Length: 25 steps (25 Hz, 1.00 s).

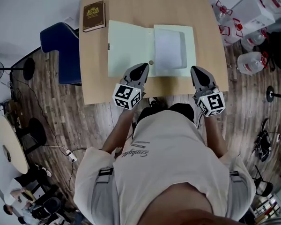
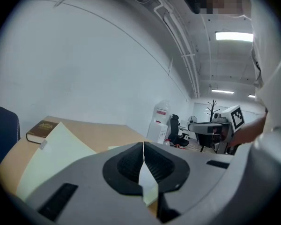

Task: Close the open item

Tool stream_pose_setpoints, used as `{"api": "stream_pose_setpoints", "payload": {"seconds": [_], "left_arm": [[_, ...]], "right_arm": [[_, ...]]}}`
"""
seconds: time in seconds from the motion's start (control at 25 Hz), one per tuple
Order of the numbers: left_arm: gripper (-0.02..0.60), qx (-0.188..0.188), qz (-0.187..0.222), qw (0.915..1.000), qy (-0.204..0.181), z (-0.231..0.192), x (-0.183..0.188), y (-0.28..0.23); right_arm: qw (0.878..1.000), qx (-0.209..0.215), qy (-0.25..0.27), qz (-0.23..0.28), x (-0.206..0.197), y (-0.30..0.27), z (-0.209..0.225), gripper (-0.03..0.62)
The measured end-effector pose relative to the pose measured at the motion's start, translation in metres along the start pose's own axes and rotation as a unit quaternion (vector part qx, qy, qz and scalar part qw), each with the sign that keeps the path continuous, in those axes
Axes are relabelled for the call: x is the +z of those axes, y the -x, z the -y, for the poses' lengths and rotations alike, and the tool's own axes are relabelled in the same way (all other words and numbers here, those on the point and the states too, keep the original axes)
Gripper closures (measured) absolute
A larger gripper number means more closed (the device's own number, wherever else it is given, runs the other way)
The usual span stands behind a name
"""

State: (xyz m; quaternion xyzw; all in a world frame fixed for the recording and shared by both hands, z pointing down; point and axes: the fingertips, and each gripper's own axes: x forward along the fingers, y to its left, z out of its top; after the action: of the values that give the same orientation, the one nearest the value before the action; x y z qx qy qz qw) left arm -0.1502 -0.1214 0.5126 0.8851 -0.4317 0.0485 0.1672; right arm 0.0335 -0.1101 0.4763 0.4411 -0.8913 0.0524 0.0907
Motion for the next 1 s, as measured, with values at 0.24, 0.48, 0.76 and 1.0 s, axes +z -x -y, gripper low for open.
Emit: {"api": "stream_pose_setpoints", "payload": {"seconds": [0.24, 0.48, 0.76, 1.0], "left_arm": [[0.566, 0.006, -0.002, 0.9999, 0.013, -0.008, 0.000, -0.016], [0.566, 0.041, 0.001, 0.9991, 0.011, -0.005, 0.008, -0.028], [0.566, 0.098, -0.007, 0.9951, 0.012, -0.013, 0.021, -0.041], [0.566, 0.143, -0.004, 0.9893, 0.027, -0.017, 0.022, -0.049]], "right_arm": [[1.000, 0.001, -0.011, -0.005, -0.001, -0.010, 0.013, 0.599], [0.999, 0.037, -0.006, 0.000, -0.003, -0.028, 0.037, 0.599], [0.995, 0.100, 0.011, 0.022, 0.012, -0.065, 0.058, 0.599], [0.988, 0.155, 0.007, -0.001, -0.014, -0.085, 0.068, 0.599]]}}
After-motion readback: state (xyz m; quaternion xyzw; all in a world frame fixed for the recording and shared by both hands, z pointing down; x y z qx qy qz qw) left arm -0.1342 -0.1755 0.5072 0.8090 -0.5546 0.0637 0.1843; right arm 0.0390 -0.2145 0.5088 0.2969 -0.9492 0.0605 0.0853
